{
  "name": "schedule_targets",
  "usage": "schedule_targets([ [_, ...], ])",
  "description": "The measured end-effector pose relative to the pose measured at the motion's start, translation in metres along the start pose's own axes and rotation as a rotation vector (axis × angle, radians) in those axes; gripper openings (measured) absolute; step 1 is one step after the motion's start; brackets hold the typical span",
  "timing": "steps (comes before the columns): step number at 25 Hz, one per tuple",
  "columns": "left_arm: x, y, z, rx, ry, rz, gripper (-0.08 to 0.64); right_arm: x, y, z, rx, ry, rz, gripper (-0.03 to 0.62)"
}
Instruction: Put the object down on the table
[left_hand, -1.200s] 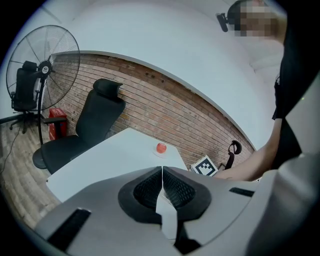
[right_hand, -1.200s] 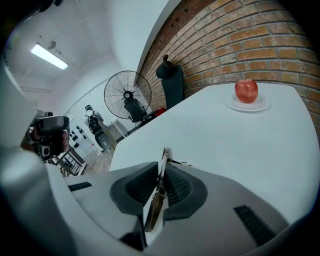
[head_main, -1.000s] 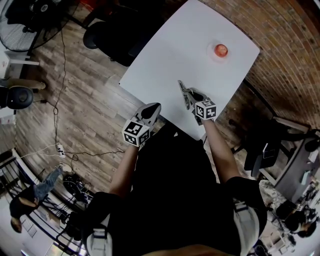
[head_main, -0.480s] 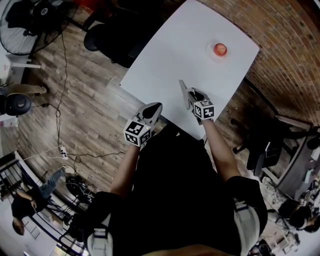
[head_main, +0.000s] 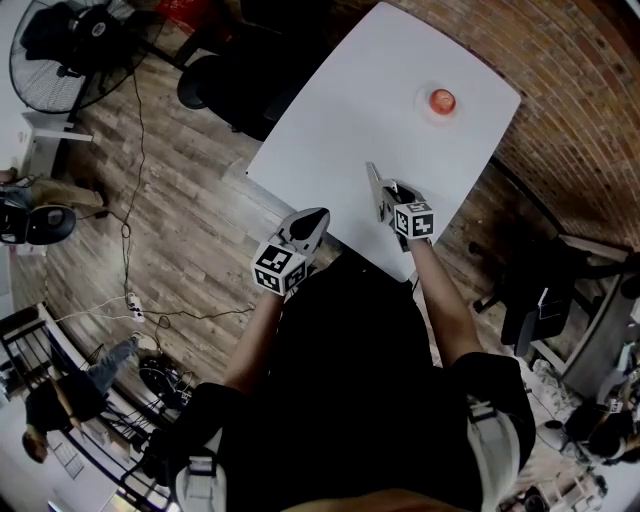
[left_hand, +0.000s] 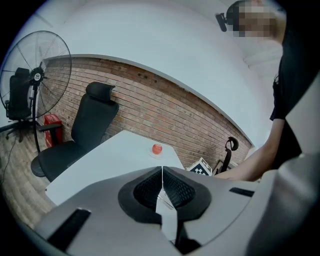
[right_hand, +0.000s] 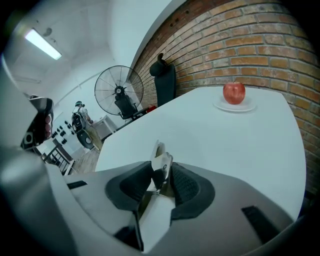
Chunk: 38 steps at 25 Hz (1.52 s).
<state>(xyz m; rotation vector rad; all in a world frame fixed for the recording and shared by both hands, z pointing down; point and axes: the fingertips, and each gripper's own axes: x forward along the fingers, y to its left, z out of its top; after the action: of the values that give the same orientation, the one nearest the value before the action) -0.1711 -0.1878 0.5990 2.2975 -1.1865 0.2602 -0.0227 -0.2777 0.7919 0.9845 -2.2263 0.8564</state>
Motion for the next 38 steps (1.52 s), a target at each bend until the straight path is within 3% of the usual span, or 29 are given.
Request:
schedule_targets([
  [11, 0.004, -0.018, 0.000, 0.014, -0.004, -0.025, 0.023, -0.025, -0.010, 0.002, 0.042, -0.059, 0.000, 0.132],
  [13, 0.005, -0.023, 0.002, 0.018, -0.008, -0.033, 0.023, -0.037, -0.009, 0.005, 0.027, -0.084, -0.002, 0.107],
  [16, 0.005, -0.028, 0.007, 0.025, -0.013, -0.037, 0.024, -0.057, -0.005, 0.010, -0.010, -0.114, 0.001, 0.002],
  [17, 0.005, -0.030, 0.007, 0.027, -0.015, -0.040, 0.023, -0.064, -0.003, 0.011, -0.023, -0.123, 0.003, -0.005],
  [31, 0.012, -0.067, 0.004, 0.057, -0.024, -0.095, 0.023, -0.141, 0.036, 0.026, -0.172, -0.210, 0.036, -0.003],
  [38, 0.014, -0.094, 0.004, 0.068, -0.036, -0.082, 0.023, -0.178, 0.037, 0.018, -0.203, -0.231, 0.051, -0.003],
])
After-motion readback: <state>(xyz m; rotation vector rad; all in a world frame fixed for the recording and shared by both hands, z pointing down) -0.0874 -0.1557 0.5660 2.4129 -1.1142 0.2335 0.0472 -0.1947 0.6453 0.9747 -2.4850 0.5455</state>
